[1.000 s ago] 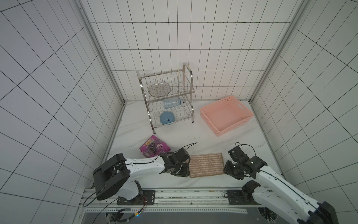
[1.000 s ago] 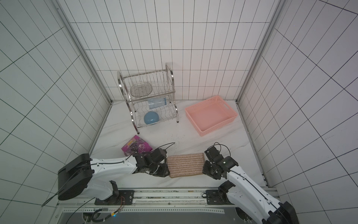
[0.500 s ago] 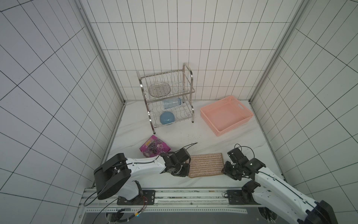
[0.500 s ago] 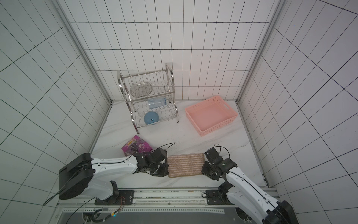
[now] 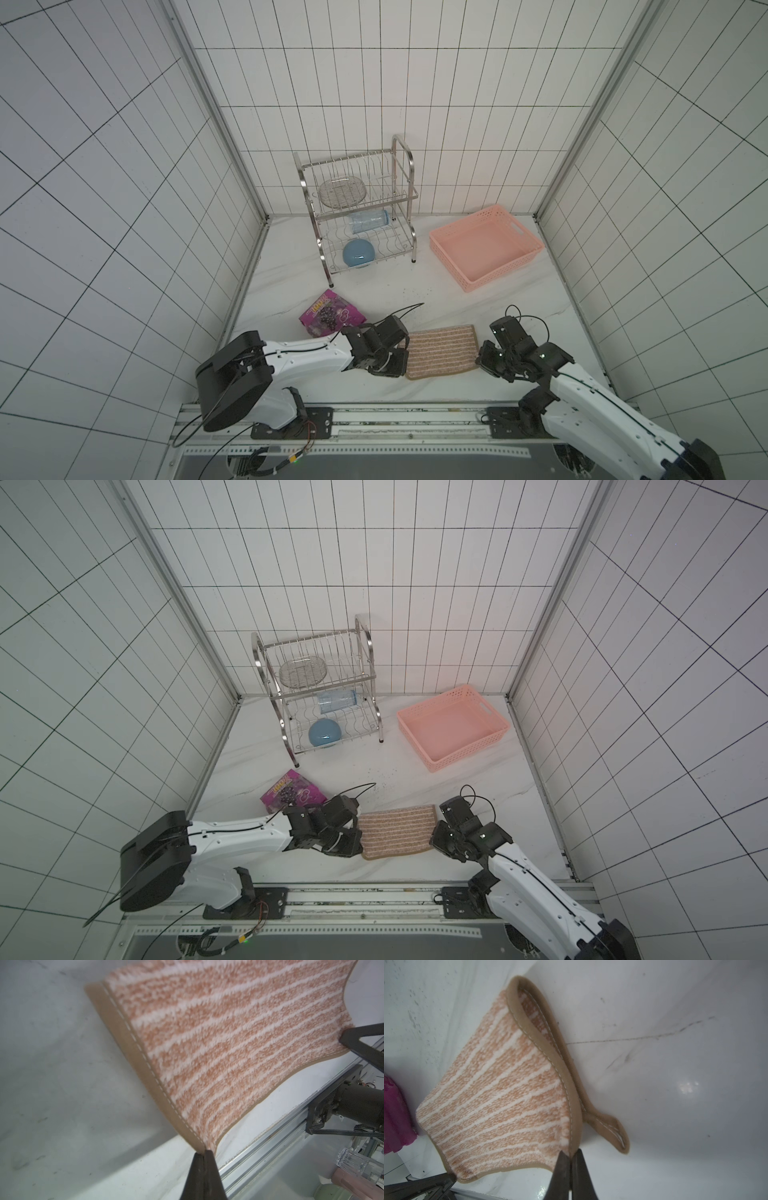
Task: Fold the square dishcloth
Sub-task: Fold the cleaning item at the center of the board.
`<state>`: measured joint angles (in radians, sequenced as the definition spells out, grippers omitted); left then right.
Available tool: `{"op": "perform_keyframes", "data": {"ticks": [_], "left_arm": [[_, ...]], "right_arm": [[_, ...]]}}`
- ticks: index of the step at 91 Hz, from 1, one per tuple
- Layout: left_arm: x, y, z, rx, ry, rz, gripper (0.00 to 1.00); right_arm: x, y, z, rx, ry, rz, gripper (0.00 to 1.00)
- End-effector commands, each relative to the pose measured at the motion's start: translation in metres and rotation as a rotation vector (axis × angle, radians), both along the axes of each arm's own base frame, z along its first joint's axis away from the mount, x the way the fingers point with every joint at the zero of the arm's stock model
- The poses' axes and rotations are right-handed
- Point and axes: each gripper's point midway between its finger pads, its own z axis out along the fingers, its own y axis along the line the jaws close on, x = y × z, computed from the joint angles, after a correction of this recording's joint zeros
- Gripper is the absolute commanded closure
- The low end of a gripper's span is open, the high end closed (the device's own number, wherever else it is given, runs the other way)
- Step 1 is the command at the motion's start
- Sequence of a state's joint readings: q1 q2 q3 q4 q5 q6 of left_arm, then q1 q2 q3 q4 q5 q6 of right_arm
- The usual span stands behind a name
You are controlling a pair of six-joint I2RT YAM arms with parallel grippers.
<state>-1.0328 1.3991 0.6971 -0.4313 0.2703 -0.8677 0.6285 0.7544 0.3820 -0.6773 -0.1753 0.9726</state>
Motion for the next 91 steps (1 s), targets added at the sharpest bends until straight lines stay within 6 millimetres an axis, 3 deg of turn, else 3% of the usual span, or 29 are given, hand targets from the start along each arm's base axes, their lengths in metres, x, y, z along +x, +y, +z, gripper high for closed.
{"op": "perform_keyframes", "data": {"ticks": [1,27,58,91], "left_arm": [[0.004,-0.005,0.016,-0.02,-0.04,-0.016,1.0],[0.022,-0.005,0.044,-0.043,-0.12,-0.005,1.0],[0.061,0.009,0.059,-0.081,-0.191,0.071,1.0],[0.07,0.009,0.045,-0.07,-0.186,0.077,1.0]], "right_arm": [[0.003,-0.003,0.008,-0.018,-0.02,0.0,1.0],[0.014,-0.005,0.04,-0.049,-0.081,0.028,0.97],[0.038,-0.005,0.047,-0.109,-0.106,0.057,0.97],[0.063,-0.006,0.042,-0.154,-0.119,0.073,0.96]]}}
